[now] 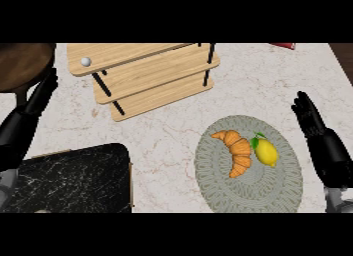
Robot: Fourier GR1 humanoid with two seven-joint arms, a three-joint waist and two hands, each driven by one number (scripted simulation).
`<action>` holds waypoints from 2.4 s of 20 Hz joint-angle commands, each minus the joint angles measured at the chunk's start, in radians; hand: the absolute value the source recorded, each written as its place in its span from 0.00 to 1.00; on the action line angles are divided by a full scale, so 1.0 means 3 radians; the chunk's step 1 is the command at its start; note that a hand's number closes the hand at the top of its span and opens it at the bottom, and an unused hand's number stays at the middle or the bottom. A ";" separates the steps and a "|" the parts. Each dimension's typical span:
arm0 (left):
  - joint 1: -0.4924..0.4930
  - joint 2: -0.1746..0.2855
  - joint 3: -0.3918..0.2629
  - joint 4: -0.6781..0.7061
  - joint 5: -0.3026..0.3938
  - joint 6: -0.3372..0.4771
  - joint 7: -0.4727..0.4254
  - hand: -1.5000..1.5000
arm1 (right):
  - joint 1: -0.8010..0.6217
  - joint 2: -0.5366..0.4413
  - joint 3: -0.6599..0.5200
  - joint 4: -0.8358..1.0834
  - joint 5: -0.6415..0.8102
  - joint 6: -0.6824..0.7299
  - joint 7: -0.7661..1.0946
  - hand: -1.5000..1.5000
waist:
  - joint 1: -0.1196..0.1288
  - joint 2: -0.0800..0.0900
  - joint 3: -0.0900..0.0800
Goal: Pick the croissant from the placemat and place it in the tiered shelf
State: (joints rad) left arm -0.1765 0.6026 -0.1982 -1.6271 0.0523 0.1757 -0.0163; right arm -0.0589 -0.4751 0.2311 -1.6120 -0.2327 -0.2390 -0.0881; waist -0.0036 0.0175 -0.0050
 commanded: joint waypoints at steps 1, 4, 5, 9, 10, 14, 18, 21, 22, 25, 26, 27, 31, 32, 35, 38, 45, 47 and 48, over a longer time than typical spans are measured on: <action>0.0024 -0.0277 -0.0095 0.0245 -0.0098 0.0000 0.0011 0.50 | -0.0041 -0.0060 -0.0163 0.0149 0.0118 -0.0030 0.0143 0.00 | -0.0002 -0.0054 0.0016; 0.0381 -0.0334 -0.0073 0.0397 0.0230 -0.0066 0.0135 0.50 | 0.0198 -0.0450 -0.0322 0.0029 0.0439 -0.0455 0.0482 0.00 | -0.0058 -0.0060 0.0003; 0.0518 -0.0383 -0.0106 0.0494 0.0311 -0.0123 0.0136 0.50 | 0.0136 -0.0582 -0.0490 0.0105 0.0469 -0.0526 0.0570 0.00 | -0.0053 -0.0051 -0.0003; 0.0637 -0.0675 -0.0320 0.0561 0.0364 -0.0131 0.0186 0.50 | 0.0265 -0.0528 -0.0449 0.0534 0.0919 -0.1062 0.1122 1.00 | 0.0006 -0.0038 0.0006; 0.0447 -0.0677 -0.0221 0.0773 0.0434 -0.0210 0.0229 0.50 | 0.0305 -0.0274 -0.0492 0.0390 0.0663 -0.1020 0.0938 1.00 | -0.0048 -0.0046 0.0013; 0.0717 -0.0735 -0.0263 0.0762 0.0361 -0.0254 -0.0016 0.50 | 0.0186 -0.0124 -0.0490 0.0347 0.0280 -0.0438 0.0431 0.00 | 0.0018 -0.0058 0.0017; 0.0371 -0.0744 -0.0144 0.0979 0.0358 -0.0326 0.0145 0.50 | 0.0322 -0.0330 -0.0313 -0.0217 0.0417 -0.0169 0.0497 0.00 | -0.0020 -0.0061 0.0014; 0.0376 -0.0744 -0.0149 0.0989 0.0346 -0.0378 0.0118 0.50 | 0.0016 -0.0327 0.0039 -0.0451 0.0678 -0.0194 0.1176 0.00 | 0.0019 -0.0058 0.0011; 0.0441 -0.0791 -0.0219 0.0870 0.0316 -0.0305 0.0180 0.50 | 0.0035 -0.0495 0.0083 -0.0757 0.0643 -0.0095 0.1560 0.00 | 0.0010 -0.0069 0.0007; 0.0586 -0.0778 -0.0238 0.0787 0.0304 -0.0296 0.0117 0.50 | -0.0076 -0.0655 0.0384 -0.0848 0.0788 0.0104 0.2186 0.00 | 0.0062 -0.0072 0.0000; 0.0412 -0.0751 -0.0208 0.0862 0.0283 -0.0297 0.0217 0.50 | -0.0181 -0.0747 0.0477 -0.0724 0.0900 0.0204 0.2349 0.00 | 0.0069 -0.0055 -0.0001; 0.0478 -0.0744 -0.0218 0.0835 0.0310 -0.0337 0.0178 0.50 | -0.0227 -0.0926 0.0540 -0.0783 0.1101 0.0262 0.2498 0.00 | 0.0083 -0.0064 -0.0008; 0.0365 -0.0817 -0.0243 0.0920 0.0268 -0.0304 0.0183 0.50 | -0.0556 -0.1255 0.0837 -0.0648 0.1775 0.0530 0.3093 0.00 | 0.0133 -0.0042 -0.0015; 0.0367 -0.0849 -0.0296 0.0876 0.0229 -0.0284 0.0191 0.50 | -0.0705 -0.1314 0.0809 -0.0659 0.1768 0.0674 0.3389 0.00 | 0.0141 -0.0049 -0.0014; 0.0352 -0.0838 -0.0241 0.0993 0.0248 -0.0334 0.0109 0.50 | -0.0992 -0.1053 0.1202 -0.0728 0.2150 0.0869 0.4005 0.00 | 0.0132 -0.0047 -0.0004; 0.0402 -0.0843 -0.0211 0.1063 0.0217 -0.0325 0.0034 0.50 | -0.1306 -0.0484 0.1526 -0.0615 0.2351 0.1041 0.4523 0.00 | 0.0118 -0.0047 0.0004; 0.0372 -0.0832 -0.0160 0.0908 0.0248 -0.0380 0.0187 0.50 | -0.1675 0.0270 0.1530 0.0168 0.2244 0.1315 0.4666 0.00 | 0.0072 -0.0054 0.0013; 0.0340 -0.0884 -0.0157 0.1026 0.0228 -0.0340 0.0219 0.50 | -0.1733 0.0413 0.1534 0.0246 0.2257 0.1350 0.4859 0.00 | 0.0055 -0.0056 0.0011; 0.0399 -0.0928 -0.0209 0.0908 0.0186 -0.0300 0.0173 0.50 | -0.1694 0.0347 0.1463 0.0349 0.2262 0.1345 0.4750 0.00 | 0.0053 -0.0059 0.0013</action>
State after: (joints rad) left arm -0.0695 0.3509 -0.2529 -1.3502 0.1148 0.0754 0.0357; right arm -0.5341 -0.4389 0.6688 -1.5721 0.4363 0.0964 1.1500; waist 0.0201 -0.0011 0.0040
